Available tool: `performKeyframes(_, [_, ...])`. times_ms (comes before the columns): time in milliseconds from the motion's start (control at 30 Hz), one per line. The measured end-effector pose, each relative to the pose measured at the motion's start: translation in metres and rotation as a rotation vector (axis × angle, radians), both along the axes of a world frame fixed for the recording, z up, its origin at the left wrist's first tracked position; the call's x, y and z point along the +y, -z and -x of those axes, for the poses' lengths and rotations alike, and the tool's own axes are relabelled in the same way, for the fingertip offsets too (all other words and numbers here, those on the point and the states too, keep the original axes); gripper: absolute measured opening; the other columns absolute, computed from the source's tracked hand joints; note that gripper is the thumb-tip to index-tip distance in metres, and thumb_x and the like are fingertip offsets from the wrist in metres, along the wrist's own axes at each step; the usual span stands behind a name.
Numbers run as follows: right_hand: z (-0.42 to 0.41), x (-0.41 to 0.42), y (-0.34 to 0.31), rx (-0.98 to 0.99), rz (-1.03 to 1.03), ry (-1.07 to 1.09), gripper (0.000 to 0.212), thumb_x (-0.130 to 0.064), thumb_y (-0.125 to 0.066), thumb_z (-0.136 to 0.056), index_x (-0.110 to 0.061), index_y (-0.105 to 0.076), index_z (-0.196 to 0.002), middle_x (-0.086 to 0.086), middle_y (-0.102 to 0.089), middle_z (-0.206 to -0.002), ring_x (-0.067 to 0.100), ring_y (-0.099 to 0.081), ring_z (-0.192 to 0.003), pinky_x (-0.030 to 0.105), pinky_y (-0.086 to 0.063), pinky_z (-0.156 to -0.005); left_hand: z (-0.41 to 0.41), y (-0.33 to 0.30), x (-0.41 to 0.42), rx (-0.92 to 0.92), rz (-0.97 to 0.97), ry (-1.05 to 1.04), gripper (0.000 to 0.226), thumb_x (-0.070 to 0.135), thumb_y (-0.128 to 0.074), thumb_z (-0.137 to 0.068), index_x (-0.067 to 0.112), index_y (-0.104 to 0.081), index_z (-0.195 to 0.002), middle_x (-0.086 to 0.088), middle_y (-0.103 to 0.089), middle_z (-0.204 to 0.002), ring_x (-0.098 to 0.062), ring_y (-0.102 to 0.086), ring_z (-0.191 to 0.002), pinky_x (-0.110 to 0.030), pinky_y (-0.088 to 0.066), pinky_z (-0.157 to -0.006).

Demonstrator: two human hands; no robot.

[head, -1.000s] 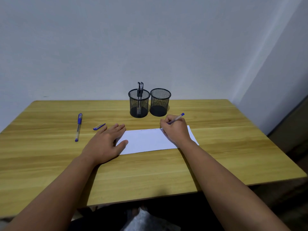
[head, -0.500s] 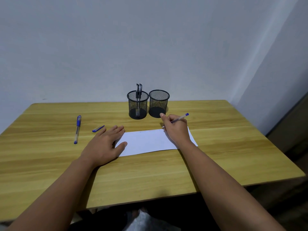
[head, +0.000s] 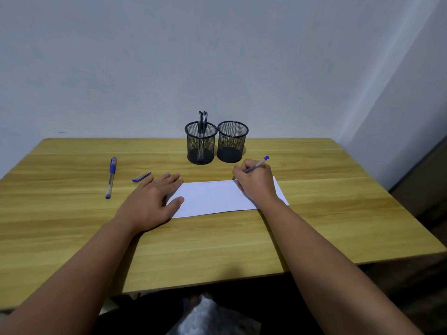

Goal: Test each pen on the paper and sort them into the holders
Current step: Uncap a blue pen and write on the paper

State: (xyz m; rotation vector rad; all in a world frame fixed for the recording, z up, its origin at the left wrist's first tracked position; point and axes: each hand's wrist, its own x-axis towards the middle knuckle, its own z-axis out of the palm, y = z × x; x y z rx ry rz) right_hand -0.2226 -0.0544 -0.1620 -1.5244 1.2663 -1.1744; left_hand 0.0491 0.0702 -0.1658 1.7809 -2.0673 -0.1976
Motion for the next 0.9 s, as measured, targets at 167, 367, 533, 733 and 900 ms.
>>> performKeyframes(167, [0.0013,-0.0029,0.0016,0.007,0.008,0.023,0.033,-0.007,-0.067,-0.088,0.0,-0.047,-0.063,0.018,-0.044,-0.055,0.027,-0.053,-0.049,0.038,-0.044,-0.054,-0.0001,-0.0001,0.0005,-0.003,-0.007,0.003,0.073,0.064,-0.033,-0.089,0.032,-0.041,-0.154,0.015,-0.029,-0.163,-0.002,-0.016,-0.153,-0.038,-0.012,-0.127])
performKeyframes(367, [0.0017,-0.0044,0.0045,-0.01,-0.007,0.024,0.033,-0.01,-0.067,-0.09,-0.003,-0.049,-0.063,0.015,-0.047,-0.054,0.027,-0.052,-0.05,0.041,-0.045,-0.056,0.0001,0.0004,-0.0003,0.003,-0.01,-0.001,0.075,0.066,-0.031,-0.087,0.032,-0.041,-0.154,0.016,-0.029,-0.162,-0.002,-0.016,-0.153,-0.038,-0.012,-0.127])
performKeyframes(533, [0.0013,-0.0067,0.0058,-0.005,0.003,0.031,0.036,-0.016,-0.066,-0.085,-0.013,-0.044,-0.056,0.006,-0.038,-0.053,0.025,-0.043,-0.054,0.04,-0.042,-0.058,0.0005,0.0001,0.0001,0.0,-0.012,-0.004,0.075,0.065,-0.031,-0.088,0.032,-0.041,-0.154,0.016,-0.029,-0.162,-0.001,-0.016,-0.153,-0.037,-0.011,-0.126])
performKeyframes(733, [0.0014,-0.008,0.0045,-0.021,0.01,0.079,0.04,-0.019,-0.065,-0.086,-0.02,-0.042,-0.053,-0.002,-0.037,-0.052,0.024,-0.043,-0.057,0.038,-0.043,-0.061,-0.0001,0.0003,0.0001,-0.01,-0.015,-0.003,0.073,0.065,-0.032,-0.089,0.033,-0.04,-0.154,0.016,-0.028,-0.163,-0.001,-0.015,-0.153,-0.036,-0.01,-0.126])
performKeyframes(900, [0.0002,-0.0073,0.0045,0.02,0.006,0.058,0.037,-0.022,-0.067,-0.083,-0.019,-0.045,-0.053,0.003,-0.04,-0.055,0.026,-0.046,-0.06,0.041,-0.046,-0.061,-0.0009,0.0011,-0.0001,-0.009,-0.009,-0.005,0.072,0.065,-0.032,-0.089,0.033,-0.04,-0.154,0.016,-0.028,-0.163,-0.001,-0.015,-0.153,-0.036,-0.011,-0.126])
